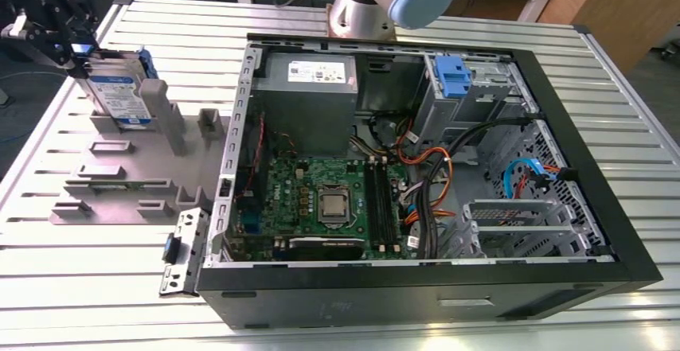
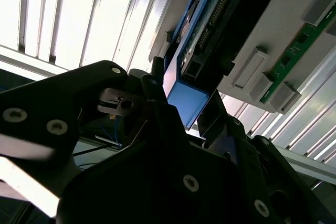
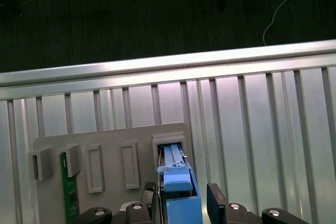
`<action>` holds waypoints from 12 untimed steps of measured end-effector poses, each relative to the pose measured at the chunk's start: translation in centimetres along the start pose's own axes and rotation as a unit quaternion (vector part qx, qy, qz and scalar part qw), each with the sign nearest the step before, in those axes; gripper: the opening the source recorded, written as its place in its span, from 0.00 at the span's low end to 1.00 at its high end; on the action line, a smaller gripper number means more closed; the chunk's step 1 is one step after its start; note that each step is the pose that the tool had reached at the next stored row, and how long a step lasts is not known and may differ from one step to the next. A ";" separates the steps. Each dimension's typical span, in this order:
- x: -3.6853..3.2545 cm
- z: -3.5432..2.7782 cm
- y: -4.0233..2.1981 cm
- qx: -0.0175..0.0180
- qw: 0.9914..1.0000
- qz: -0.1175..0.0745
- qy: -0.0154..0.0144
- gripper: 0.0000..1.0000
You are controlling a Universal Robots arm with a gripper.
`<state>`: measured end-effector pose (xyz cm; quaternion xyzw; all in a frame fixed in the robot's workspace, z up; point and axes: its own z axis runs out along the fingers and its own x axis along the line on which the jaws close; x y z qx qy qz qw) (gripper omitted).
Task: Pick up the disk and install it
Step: 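Pick up the disk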
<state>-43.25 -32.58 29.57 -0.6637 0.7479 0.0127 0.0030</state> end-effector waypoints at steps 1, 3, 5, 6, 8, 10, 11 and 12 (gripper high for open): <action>0.00 0.00 0.00 0.000 1.000 0.000 0.000 0.51; 0.00 0.01 0.00 -0.001 1.000 0.000 0.000 0.51; -0.01 0.02 0.00 -0.002 1.000 0.000 0.000 0.51; 0.00 0.01 0.01 -0.002 1.000 0.000 0.000 0.51; 0.00 0.05 0.00 -0.003 1.000 -0.001 0.001 0.51; 0.01 0.10 0.02 -0.003 1.000 -0.007 0.001 0.51; 0.02 0.13 0.04 -0.004 1.000 -0.012 0.001 0.51; 0.02 0.17 0.09 -0.004 1.000 -0.016 0.001 0.51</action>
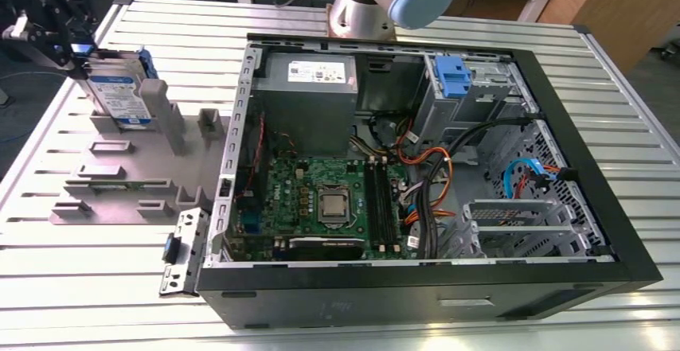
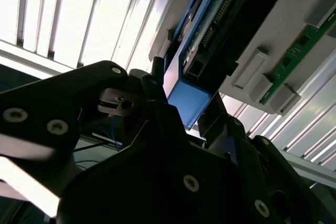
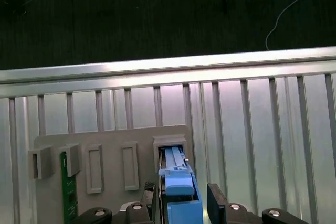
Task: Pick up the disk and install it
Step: 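Pick up the disk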
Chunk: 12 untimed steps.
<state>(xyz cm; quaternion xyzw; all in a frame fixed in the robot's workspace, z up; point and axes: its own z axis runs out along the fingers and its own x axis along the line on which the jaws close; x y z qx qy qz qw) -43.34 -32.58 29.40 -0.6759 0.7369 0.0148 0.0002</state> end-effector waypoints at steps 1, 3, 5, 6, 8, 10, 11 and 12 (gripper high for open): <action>0.00 0.02 0.01 0.000 1.000 -0.003 0.000 0.51; 0.00 0.02 0.02 0.000 1.000 -0.005 0.000 0.51; 0.00 0.03 0.02 0.000 1.000 -0.005 0.000 0.51; 0.00 0.03 0.02 0.000 1.000 -0.005 0.000 0.51; 0.00 0.03 0.02 0.000 1.000 -0.005 0.000 0.51; 0.00 0.03 0.02 0.000 1.000 -0.005 0.000 0.51; 0.00 0.03 0.02 0.000 1.000 -0.005 0.000 0.49; 0.00 0.03 0.02 0.000 1.000 -0.005 0.000 0.49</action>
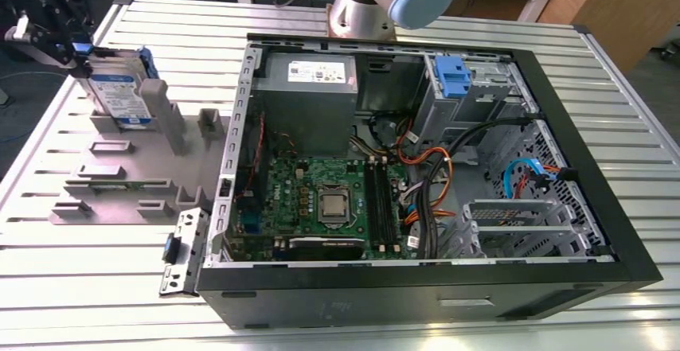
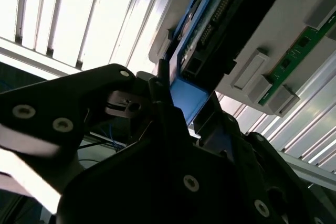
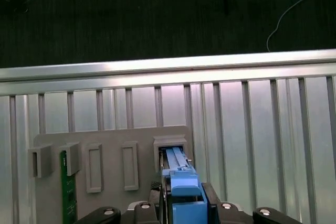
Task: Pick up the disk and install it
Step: 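Pick up the disk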
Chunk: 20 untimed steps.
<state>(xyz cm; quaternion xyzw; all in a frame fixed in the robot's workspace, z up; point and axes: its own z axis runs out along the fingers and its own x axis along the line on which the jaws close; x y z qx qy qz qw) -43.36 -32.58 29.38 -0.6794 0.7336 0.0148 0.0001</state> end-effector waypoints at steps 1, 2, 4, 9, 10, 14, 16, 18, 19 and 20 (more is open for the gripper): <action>0.00 0.01 0.00 0.000 1.000 0.000 0.000 0.43; 0.00 0.02 0.00 0.000 1.000 0.000 0.000 0.43; 0.00 0.08 0.00 0.000 1.000 0.000 0.000 0.37; 0.00 0.26 0.00 0.000 1.000 0.000 0.001 0.37; 0.01 0.29 -0.01 0.000 1.000 0.000 0.001 0.37; 0.01 0.31 0.00 0.000 1.000 0.000 0.002 0.37; 0.00 0.33 -0.01 0.000 1.000 0.000 0.002 0.37; 0.00 0.38 -0.01 0.001 1.000 0.000 0.001 0.38; 0.00 0.36 -0.01 0.001 1.000 0.000 0.001 0.38; 0.00 0.34 -0.01 0.000 1.000 0.000 0.002 0.44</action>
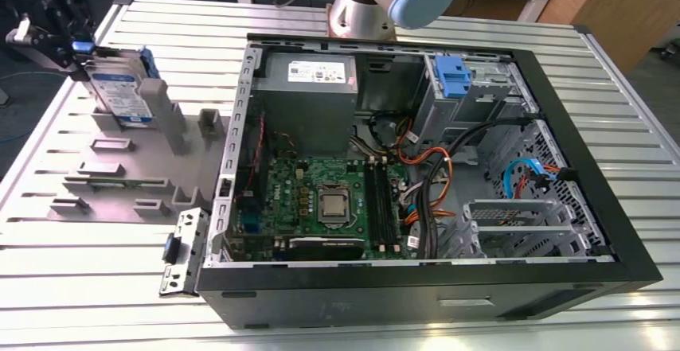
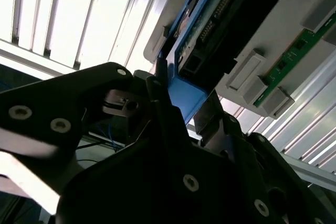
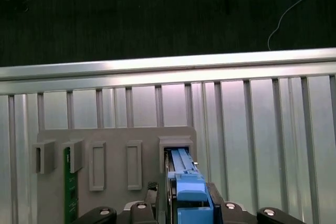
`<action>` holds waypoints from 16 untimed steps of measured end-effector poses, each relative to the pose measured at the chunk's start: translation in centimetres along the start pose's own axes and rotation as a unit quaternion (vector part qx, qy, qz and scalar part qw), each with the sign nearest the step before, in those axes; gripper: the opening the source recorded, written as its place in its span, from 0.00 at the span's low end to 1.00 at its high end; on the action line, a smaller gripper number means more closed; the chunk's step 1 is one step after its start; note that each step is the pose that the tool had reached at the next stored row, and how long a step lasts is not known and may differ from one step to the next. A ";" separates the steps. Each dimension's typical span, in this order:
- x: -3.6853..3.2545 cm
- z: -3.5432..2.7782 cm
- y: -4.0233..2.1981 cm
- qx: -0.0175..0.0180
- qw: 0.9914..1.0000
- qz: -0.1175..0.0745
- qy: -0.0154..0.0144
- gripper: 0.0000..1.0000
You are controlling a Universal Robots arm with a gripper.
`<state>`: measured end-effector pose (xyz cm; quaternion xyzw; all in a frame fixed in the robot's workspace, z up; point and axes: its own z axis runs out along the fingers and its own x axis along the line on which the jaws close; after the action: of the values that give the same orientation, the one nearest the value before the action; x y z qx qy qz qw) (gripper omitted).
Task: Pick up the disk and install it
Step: 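Pick up the disk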
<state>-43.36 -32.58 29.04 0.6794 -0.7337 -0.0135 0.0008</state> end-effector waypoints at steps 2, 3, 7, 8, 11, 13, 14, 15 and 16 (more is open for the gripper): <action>0.00 -0.05 0.00 0.000 1.000 0.000 0.000 0.51; 0.00 -0.08 0.00 0.000 1.000 0.000 0.000 0.51; 0.00 -0.24 0.01 0.000 1.000 0.000 0.000 0.51; 0.00 -0.24 0.00 0.000 1.000 0.000 0.000 0.51; 0.00 -0.24 0.00 0.000 1.000 0.000 0.000 0.51; 0.00 -0.23 0.01 0.000 1.000 0.000 0.000 0.49; 0.00 -0.22 0.01 0.000 1.000 0.000 0.000 0.49; 0.00 -0.22 0.01 0.000 1.000 0.000 0.000 0.42; 0.00 -0.21 0.01 0.000 1.000 0.000 0.000 0.42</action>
<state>-43.36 -32.58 29.25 0.6794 -0.7337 -0.0136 0.0010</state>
